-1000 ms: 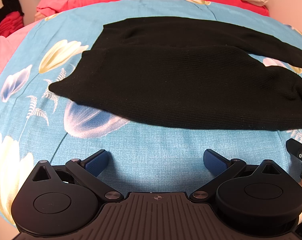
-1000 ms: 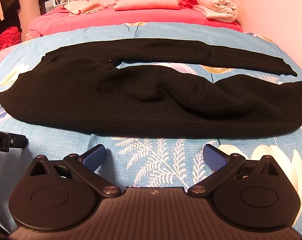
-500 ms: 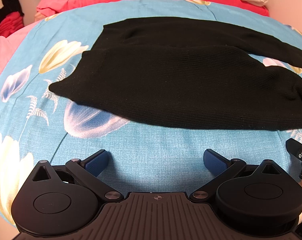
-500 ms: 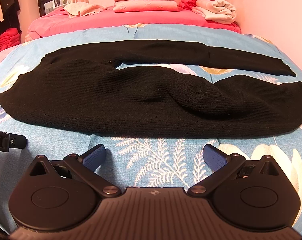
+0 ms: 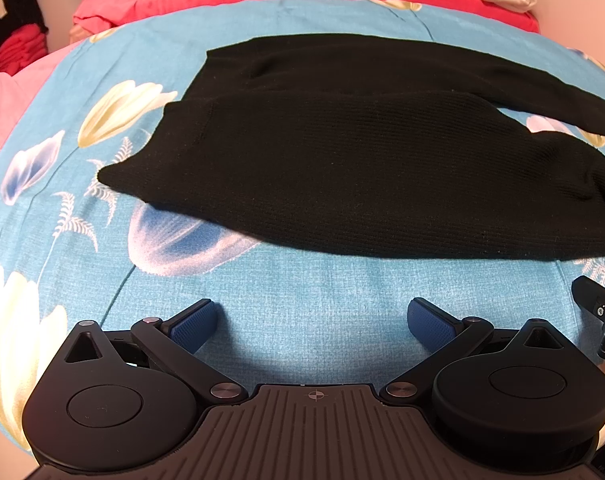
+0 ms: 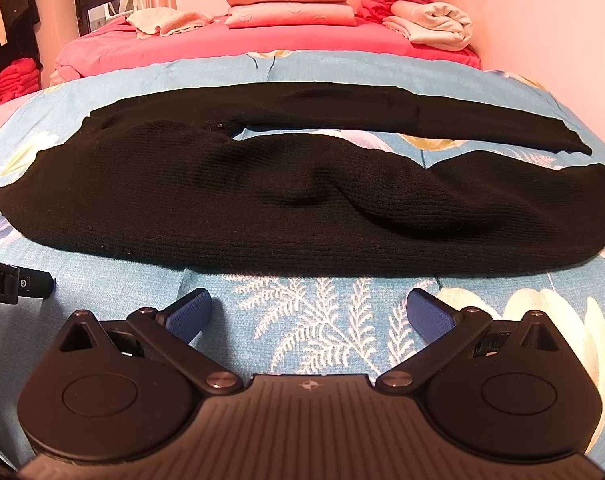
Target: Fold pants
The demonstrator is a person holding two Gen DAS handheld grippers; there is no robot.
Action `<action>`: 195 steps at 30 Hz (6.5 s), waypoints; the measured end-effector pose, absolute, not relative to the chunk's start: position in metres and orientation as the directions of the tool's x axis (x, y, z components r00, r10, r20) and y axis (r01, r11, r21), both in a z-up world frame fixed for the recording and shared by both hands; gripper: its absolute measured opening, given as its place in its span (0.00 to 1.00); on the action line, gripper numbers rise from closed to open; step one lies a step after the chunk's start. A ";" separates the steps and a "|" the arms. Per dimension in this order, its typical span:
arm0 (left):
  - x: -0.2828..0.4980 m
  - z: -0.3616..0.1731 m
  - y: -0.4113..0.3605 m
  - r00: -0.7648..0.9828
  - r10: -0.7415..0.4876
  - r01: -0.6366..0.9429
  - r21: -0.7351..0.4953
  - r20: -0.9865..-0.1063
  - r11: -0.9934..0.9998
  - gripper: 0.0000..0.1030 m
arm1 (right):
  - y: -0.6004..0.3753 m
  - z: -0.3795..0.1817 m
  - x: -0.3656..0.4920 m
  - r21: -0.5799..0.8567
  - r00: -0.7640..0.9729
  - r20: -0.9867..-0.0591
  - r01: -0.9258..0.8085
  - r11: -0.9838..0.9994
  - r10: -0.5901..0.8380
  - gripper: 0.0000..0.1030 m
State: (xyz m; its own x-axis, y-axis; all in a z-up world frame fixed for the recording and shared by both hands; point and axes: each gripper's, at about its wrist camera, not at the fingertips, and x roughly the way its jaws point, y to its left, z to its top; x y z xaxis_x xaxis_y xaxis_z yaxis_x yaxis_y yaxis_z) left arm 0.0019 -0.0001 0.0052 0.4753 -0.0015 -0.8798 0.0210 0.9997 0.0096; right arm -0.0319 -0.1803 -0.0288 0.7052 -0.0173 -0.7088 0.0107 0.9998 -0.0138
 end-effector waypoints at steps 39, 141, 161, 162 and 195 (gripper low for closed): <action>0.043 -0.011 0.044 0.706 0.039 -0.047 0.007 -0.707 0.999 1.00 | -0.450 0.002 -0.008 0.341 0.773 -0.546 0.557 0.757 -0.322 0.80; 0.029 0.024 -0.002 0.759 -0.143 0.140 -0.054 -0.636 0.989 1.00 | -0.317 0.025 -0.072 0.063 0.888 -0.460 0.006 0.998 0.024 0.46; 0.013 -0.013 -0.001 0.707 -0.227 0.279 -0.031 -0.669 0.960 1.00 | -0.216 0.011 -0.070 -0.104 0.702 -0.636 -0.490 0.865 0.322 0.11; 0.012 -0.012 0.000 0.708 -0.229 0.280 -0.031 -0.668 0.959 1.00 | -0.210 0.015 -0.078 -0.155 0.736 -0.598 -0.495 0.855 0.318 0.30; -0.027 0.020 0.123 0.777 -0.093 -0.041 -0.198 -0.623 0.979 1.00 | -0.039 -0.008 -0.078 -0.385 0.679 -0.560 -0.721 0.576 0.476 0.40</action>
State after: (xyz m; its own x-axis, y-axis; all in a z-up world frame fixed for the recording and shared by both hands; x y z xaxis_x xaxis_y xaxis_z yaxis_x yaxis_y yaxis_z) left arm -0.0272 0.1229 0.0204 0.7766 -0.0931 -0.6231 -0.0413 0.9794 -0.1977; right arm -0.0779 -0.0388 -0.0082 0.6787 0.4756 -0.5596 -0.7211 0.5757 -0.3854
